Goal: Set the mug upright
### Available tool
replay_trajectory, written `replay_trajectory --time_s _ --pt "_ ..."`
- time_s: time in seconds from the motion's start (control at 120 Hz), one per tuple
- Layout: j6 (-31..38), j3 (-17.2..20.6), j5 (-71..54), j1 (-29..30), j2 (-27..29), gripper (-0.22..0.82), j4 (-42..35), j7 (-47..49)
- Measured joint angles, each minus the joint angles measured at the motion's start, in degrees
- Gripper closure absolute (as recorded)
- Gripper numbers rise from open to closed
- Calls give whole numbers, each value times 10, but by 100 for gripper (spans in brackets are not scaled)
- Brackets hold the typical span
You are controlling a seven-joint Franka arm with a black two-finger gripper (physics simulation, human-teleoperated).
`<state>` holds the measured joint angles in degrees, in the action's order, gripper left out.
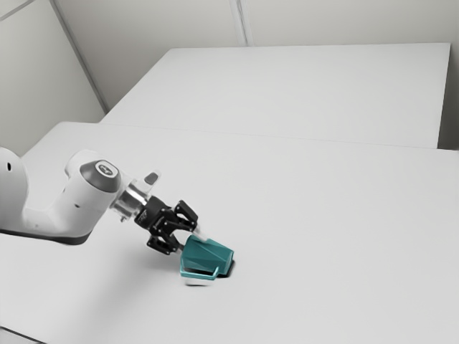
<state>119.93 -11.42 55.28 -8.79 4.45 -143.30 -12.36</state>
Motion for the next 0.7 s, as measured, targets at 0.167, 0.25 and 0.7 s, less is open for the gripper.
replay_trajectory --time_s 0.167,0.25,0.7 --pt "-8 0 2 1 -2 56 -1 30" --pt "-9 0 1 1 -5 64 0 43" --pt "-12 1 -43 -15 6 77 42 96"
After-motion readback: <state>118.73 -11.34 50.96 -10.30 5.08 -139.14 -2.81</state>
